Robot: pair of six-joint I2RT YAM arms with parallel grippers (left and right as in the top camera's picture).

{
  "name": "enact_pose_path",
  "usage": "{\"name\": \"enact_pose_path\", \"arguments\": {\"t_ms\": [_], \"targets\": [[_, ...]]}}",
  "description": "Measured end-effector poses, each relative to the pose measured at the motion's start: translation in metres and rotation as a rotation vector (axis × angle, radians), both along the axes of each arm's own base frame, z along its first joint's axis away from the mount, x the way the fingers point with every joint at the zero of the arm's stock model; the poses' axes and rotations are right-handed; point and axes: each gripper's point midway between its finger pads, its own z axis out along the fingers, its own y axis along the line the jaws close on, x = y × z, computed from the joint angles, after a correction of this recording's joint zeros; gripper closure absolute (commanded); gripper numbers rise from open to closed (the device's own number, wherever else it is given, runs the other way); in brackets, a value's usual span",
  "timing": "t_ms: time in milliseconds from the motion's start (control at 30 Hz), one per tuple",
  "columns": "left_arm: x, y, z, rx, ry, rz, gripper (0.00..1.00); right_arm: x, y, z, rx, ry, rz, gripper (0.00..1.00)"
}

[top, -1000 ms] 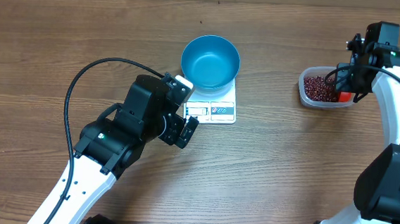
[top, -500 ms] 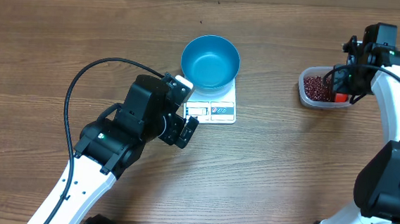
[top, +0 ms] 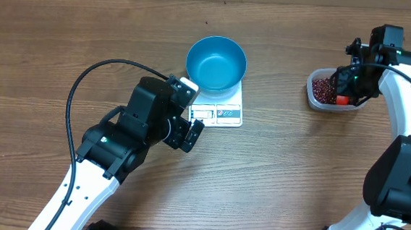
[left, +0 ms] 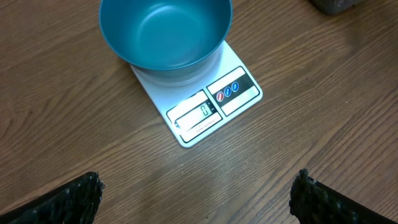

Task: Scoop item into bowl and weigh 150g on scale
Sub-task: 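Lower the red scoop into the beans and drag it through them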

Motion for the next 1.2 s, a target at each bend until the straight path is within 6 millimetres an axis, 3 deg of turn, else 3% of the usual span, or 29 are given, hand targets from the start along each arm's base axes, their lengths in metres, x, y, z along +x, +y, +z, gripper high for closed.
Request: {"name": "enact_pose_path", "arguments": {"t_ms": [200,633,1200], "targets": [[0.0,0.0,0.0,0.0,0.0,0.0,0.01,0.0,-0.001,0.0,0.05,-0.009,-0.009,0.96],[0.0,0.0,0.0,0.0,0.0,0.0,0.0,-0.006,-0.023,0.003,0.242,-0.039,-0.081,0.96],[0.0,0.0,0.0,0.0,0.0,0.0,0.01,-0.004,-0.009,0.006,0.345,-0.054,-0.055,0.96]]}}
